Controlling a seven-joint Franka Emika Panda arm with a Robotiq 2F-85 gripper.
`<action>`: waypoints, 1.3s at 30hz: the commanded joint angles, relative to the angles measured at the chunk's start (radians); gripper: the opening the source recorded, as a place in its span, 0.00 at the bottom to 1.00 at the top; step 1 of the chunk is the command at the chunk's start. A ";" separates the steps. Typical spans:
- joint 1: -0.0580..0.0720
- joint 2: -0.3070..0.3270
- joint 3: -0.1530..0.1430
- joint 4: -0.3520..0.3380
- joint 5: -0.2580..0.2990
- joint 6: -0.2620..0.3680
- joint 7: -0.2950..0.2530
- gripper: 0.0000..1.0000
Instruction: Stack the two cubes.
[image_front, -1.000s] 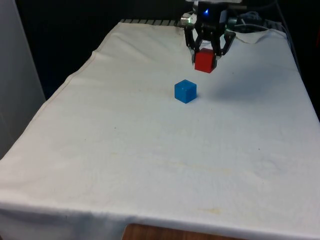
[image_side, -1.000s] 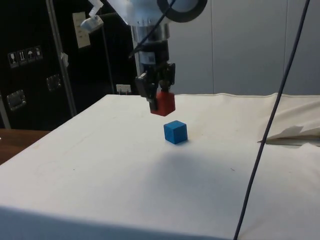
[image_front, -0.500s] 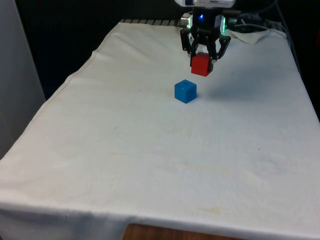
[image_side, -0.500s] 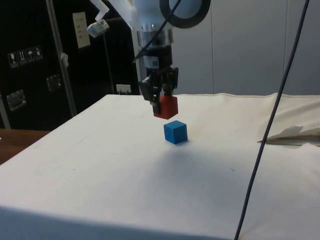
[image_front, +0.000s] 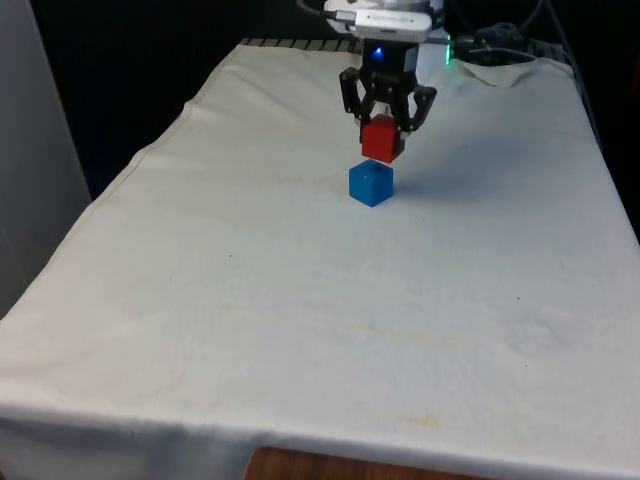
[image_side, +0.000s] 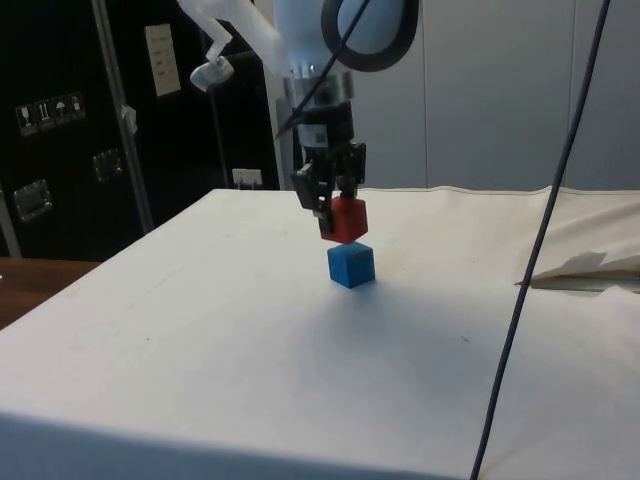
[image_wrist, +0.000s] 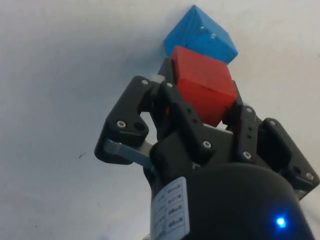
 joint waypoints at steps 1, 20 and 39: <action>-0.005 0.009 -0.005 0.000 0.004 0.015 -0.013 0.00; -0.012 0.086 -0.041 0.005 0.000 0.098 -0.037 0.00; -0.012 0.077 -0.040 0.005 0.005 0.086 -0.039 1.00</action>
